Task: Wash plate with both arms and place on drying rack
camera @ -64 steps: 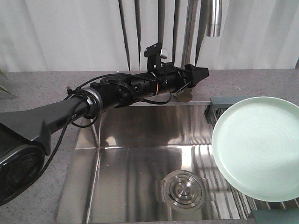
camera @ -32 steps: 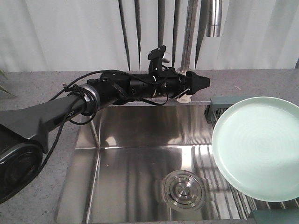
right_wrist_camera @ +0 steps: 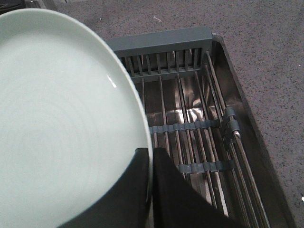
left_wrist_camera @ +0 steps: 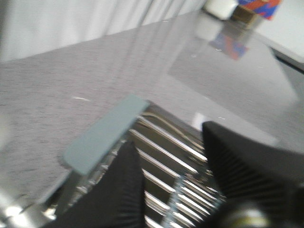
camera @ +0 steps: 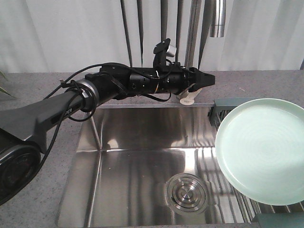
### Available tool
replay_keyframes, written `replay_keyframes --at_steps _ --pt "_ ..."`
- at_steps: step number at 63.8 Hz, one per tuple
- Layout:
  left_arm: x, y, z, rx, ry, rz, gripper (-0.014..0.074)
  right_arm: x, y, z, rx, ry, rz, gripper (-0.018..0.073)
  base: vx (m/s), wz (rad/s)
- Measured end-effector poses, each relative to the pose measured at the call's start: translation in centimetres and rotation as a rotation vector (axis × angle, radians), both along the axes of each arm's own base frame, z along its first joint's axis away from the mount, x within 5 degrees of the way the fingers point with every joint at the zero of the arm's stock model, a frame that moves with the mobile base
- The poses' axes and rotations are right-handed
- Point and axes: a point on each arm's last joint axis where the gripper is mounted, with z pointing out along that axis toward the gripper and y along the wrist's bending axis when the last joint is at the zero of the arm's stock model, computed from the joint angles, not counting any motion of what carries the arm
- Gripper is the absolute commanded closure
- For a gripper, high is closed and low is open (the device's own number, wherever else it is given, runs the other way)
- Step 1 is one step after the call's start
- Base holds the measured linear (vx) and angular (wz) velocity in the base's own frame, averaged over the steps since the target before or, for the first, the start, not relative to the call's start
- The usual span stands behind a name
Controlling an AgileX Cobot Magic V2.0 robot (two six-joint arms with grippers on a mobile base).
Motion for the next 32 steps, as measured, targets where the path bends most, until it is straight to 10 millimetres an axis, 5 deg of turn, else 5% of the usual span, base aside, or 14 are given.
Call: replay_keyframes --at_steps 6,32 --pt "-0.6 0.2 0.9 -0.008 -0.013 -0.058 0.0606 0.0 0.0 0.0 0.000 0.000 0.000 0.0561 0.00 0.00" --pt "1.0 8.5 5.3 0.029 -0.111 -0.117 0.0605 0.0 0.0 0.0 0.002 -0.001 0.000 0.0561 0.00 0.00"
